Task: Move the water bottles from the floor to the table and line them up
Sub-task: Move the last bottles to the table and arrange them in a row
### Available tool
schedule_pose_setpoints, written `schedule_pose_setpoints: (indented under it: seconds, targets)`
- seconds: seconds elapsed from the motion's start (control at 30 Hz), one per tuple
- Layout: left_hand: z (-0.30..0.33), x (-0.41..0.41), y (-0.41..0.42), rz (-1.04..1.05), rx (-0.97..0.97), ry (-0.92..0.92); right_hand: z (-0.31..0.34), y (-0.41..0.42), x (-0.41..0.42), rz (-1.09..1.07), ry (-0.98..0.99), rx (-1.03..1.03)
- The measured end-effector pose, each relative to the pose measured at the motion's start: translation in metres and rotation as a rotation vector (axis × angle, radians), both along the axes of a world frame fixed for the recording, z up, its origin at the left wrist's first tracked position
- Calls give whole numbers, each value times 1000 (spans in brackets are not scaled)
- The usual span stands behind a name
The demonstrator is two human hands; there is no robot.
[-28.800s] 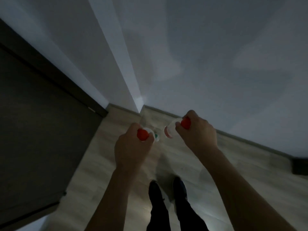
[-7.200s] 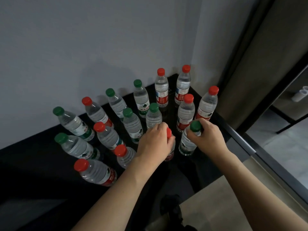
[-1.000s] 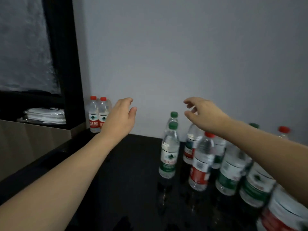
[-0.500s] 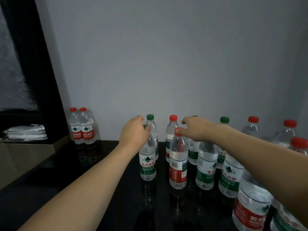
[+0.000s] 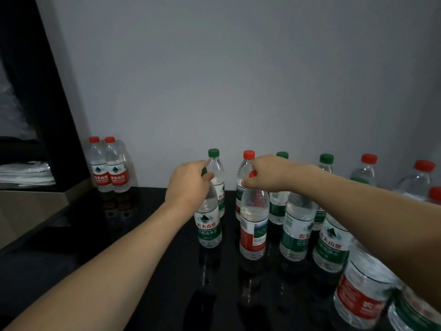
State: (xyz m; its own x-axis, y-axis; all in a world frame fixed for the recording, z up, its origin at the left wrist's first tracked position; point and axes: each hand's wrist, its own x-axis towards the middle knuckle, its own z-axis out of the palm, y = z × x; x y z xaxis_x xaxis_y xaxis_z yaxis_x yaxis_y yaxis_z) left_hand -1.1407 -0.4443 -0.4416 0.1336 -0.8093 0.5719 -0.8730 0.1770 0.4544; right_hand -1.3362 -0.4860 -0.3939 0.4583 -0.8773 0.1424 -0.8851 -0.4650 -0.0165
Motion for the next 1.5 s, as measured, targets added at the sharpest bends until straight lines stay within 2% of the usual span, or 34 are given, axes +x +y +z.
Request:
schedule_pose_setpoints:
  seconds: [0.5,0.73,0.87,1.03,1.23,1.5]
  targets:
    - [83,76,122,10,-114,-37,99,120,47,97,16,78]
    - [101,134,130,48,-96,16,110,123,101,202,169,135]
    - [101,174,102,54,-33,0,109,90,147,260,329,44]
    - [97,227,36,53,-1,9,94,20,199,355,394,-32]
    - [74,275,-62,35,28,23,63,-86,252,438,381,-64]
    - [29,314,-187,121,23,-40,31,-206,307,436,302,-96]
